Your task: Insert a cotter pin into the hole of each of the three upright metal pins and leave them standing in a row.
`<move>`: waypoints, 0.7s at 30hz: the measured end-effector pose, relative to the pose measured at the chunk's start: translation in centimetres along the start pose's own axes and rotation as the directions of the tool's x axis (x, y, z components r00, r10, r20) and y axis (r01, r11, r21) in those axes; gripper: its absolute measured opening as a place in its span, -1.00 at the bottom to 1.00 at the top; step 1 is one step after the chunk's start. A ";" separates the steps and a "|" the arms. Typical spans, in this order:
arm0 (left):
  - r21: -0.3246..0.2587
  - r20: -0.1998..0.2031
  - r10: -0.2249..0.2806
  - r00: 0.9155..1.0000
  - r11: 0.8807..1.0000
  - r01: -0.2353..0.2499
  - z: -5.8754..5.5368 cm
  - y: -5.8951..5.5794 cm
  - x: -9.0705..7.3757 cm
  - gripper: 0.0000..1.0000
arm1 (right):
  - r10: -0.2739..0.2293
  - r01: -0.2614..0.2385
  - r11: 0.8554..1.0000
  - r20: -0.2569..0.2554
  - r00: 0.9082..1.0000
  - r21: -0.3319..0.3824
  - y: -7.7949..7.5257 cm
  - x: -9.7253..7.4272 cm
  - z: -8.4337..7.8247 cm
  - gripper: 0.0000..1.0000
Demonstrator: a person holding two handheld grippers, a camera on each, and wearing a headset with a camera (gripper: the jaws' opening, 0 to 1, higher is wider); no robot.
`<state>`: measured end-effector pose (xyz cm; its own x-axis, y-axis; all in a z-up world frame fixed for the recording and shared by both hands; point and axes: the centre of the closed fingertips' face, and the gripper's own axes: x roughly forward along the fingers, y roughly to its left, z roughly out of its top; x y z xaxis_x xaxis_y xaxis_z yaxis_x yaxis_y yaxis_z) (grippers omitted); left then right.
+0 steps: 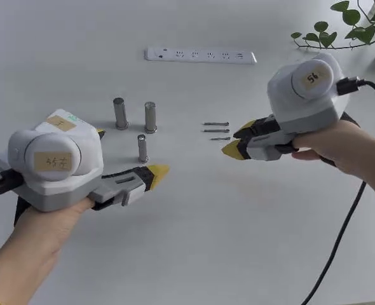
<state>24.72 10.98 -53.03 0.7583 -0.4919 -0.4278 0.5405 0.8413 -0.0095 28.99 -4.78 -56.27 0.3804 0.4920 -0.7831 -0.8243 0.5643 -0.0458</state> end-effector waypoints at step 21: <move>0.016 -0.050 -0.002 0.999 1.000 0.003 -1.5 0.7 -0.1 0.44 | 0.026 -0.054 0.985 -0.174 0.984 -0.161 -3.2 4.2 -1.1 -0.80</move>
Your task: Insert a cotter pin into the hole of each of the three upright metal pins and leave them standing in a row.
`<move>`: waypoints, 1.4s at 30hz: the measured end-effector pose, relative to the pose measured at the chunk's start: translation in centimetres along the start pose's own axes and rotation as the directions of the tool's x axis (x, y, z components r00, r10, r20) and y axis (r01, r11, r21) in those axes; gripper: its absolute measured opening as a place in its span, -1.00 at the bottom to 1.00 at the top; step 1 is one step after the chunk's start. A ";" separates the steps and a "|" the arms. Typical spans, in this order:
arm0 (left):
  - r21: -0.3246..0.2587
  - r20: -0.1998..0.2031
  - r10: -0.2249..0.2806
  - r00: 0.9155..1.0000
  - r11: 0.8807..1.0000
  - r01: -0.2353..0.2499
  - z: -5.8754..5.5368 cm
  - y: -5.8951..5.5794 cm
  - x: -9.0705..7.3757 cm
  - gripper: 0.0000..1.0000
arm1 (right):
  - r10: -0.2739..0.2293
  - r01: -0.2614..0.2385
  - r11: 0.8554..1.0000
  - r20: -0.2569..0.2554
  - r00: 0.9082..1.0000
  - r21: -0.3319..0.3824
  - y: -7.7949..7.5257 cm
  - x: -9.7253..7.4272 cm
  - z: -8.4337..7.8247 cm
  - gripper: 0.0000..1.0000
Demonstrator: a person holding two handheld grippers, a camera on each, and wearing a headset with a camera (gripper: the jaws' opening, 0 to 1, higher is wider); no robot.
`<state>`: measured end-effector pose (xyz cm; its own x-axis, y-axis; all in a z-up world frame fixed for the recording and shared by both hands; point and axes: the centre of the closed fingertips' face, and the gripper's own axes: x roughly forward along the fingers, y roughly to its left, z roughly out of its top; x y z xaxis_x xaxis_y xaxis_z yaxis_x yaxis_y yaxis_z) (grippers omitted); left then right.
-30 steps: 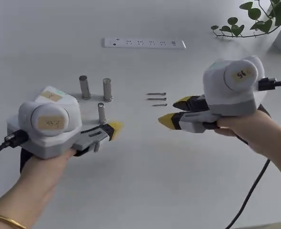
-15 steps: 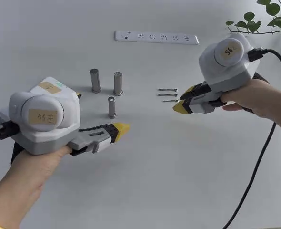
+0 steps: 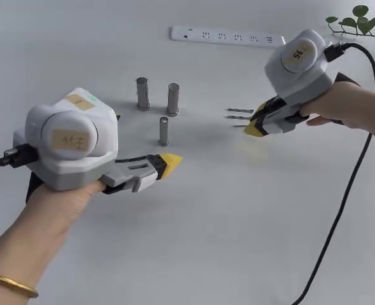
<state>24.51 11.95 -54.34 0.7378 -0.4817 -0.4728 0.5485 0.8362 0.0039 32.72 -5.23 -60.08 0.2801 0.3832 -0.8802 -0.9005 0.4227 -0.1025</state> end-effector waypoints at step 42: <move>0.012 -0.010 -0.024 1.000 1.000 0.024 0.4 -0.2 -1.3 0.30 | 0.070 -0.087 0.988 -0.133 0.989 -0.126 -0.7 1.0 -0.4 -1.00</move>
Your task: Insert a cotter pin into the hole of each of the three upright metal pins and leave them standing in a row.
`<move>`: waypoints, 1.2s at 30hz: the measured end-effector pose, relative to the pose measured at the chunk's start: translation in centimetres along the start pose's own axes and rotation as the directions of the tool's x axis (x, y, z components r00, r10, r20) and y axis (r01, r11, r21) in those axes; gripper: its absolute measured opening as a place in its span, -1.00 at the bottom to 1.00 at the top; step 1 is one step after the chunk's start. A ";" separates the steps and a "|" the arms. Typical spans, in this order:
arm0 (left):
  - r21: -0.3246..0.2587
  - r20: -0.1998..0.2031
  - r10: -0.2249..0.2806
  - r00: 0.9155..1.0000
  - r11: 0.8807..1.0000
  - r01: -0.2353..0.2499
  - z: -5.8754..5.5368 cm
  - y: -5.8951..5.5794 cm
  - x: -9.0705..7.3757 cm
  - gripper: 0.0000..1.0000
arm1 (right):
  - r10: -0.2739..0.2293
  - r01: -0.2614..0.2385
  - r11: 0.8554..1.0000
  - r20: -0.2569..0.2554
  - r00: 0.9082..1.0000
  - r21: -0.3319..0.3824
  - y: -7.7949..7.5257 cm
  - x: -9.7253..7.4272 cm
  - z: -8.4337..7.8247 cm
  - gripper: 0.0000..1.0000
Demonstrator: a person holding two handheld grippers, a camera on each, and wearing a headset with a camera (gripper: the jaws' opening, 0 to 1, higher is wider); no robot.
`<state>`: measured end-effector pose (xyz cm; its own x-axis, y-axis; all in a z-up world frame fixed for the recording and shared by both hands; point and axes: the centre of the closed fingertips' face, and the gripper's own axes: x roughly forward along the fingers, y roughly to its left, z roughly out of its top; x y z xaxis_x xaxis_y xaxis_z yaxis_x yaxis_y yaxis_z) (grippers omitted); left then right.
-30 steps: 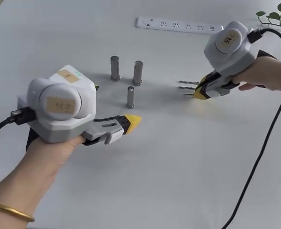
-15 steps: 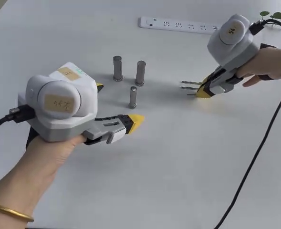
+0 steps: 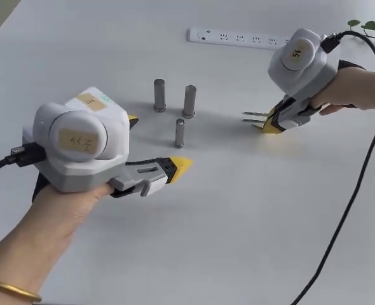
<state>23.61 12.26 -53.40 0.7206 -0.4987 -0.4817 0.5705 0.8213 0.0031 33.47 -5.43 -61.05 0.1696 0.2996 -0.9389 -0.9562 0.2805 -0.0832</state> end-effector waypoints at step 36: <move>-0.201 0.011 -0.159 0.987 0.967 0.158 1.5 -3.1 -0.4 -0.62 | 0.002 0.158 0.881 0.338 0.941 -0.446 12.2 -6.0 10.5 -1.00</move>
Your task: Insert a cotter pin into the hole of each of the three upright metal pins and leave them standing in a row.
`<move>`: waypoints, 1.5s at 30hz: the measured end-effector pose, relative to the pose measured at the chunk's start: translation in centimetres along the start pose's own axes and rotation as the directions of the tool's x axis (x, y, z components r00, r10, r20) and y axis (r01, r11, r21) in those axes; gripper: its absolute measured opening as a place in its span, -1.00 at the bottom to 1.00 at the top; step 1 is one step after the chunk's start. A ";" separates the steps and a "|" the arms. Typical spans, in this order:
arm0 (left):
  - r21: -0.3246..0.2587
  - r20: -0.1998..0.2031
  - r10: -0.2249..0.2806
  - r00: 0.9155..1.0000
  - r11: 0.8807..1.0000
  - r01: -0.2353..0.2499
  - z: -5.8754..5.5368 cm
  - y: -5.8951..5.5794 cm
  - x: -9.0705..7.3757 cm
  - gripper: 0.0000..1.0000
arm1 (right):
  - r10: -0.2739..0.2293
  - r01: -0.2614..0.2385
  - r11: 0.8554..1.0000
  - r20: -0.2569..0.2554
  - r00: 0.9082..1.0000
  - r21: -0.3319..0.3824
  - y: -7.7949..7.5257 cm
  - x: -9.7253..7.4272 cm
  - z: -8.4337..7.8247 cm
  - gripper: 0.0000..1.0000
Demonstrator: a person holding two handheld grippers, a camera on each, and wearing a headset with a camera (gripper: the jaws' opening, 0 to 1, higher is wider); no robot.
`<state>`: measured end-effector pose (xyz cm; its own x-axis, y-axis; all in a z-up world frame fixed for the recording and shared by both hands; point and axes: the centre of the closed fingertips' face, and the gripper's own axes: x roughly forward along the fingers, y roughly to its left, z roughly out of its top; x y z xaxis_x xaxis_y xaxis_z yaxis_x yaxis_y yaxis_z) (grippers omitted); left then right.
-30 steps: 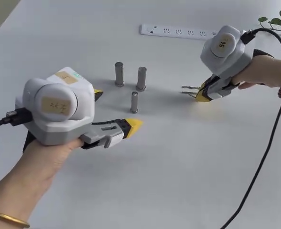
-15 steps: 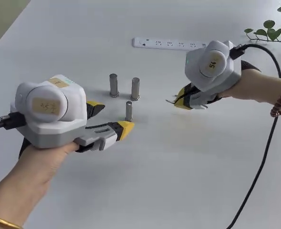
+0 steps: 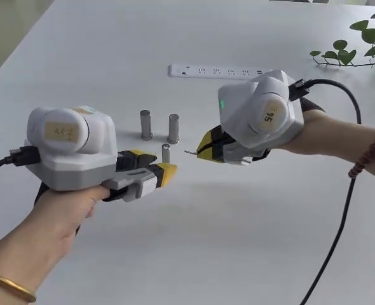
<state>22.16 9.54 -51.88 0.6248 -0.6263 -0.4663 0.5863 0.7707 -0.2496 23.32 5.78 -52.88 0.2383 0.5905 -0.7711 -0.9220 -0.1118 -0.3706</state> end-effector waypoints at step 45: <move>-0.207 0.066 -0.118 0.991 0.970 0.129 0.3 -2.6 0.1 -1.00 | 0.006 -0.002 0.998 0.050 0.999 -0.070 2.4 -0.4 2.5 -1.00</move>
<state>20.83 7.40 -51.01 0.5844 -0.7190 -0.3763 0.5421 0.6910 -0.4782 20.27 7.26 -52.12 0.2176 0.6289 -0.7464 -0.8988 -0.1691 -0.4044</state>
